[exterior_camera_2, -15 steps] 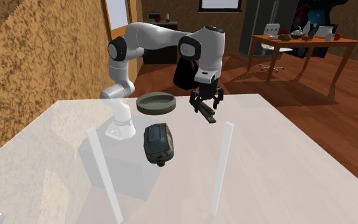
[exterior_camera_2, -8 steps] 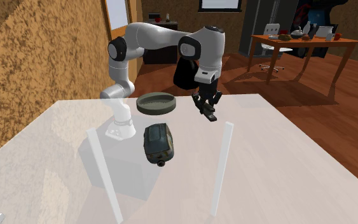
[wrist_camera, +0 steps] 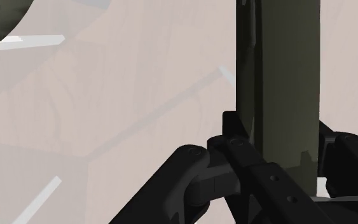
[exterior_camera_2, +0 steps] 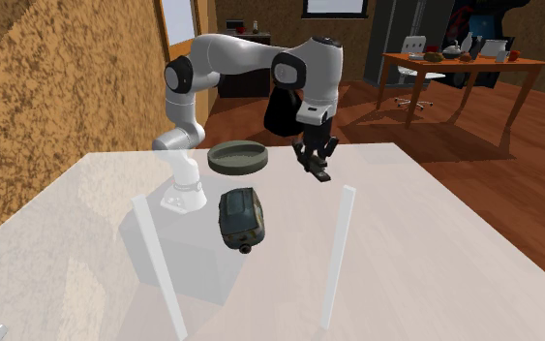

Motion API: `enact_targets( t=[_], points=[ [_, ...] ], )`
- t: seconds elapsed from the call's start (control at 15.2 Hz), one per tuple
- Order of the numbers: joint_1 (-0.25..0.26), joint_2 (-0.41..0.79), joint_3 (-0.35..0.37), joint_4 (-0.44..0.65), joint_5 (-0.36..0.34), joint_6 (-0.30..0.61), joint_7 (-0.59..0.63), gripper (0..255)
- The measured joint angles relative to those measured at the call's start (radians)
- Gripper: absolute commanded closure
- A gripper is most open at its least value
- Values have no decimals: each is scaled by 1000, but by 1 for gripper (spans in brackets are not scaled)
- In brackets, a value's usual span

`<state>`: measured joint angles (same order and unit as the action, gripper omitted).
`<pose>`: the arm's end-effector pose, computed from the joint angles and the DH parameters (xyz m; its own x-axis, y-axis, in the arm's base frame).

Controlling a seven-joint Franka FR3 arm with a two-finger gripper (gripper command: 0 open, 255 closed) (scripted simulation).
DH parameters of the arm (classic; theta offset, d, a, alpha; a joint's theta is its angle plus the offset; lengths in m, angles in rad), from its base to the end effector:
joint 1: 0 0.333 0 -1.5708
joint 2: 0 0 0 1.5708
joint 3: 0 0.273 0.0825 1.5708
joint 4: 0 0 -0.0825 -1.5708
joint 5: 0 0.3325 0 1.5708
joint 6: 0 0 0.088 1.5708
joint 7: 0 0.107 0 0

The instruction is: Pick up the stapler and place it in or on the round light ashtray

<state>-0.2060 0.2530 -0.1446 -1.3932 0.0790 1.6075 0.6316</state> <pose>0.5407 -0.1789 0.5249 0.5543 -0.8305 -0.0544 -0.8321 -0.5545 -0.0131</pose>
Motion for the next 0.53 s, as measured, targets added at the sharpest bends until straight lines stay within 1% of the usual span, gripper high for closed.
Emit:
enact_targets(
  t=[0.2, 0.53],
  points=[
    [-2, 5, -1, 45, 1, -40, 1, 255],
    [-7, 34, -1, 157, 5, -122, 3, 255]
  ],
)
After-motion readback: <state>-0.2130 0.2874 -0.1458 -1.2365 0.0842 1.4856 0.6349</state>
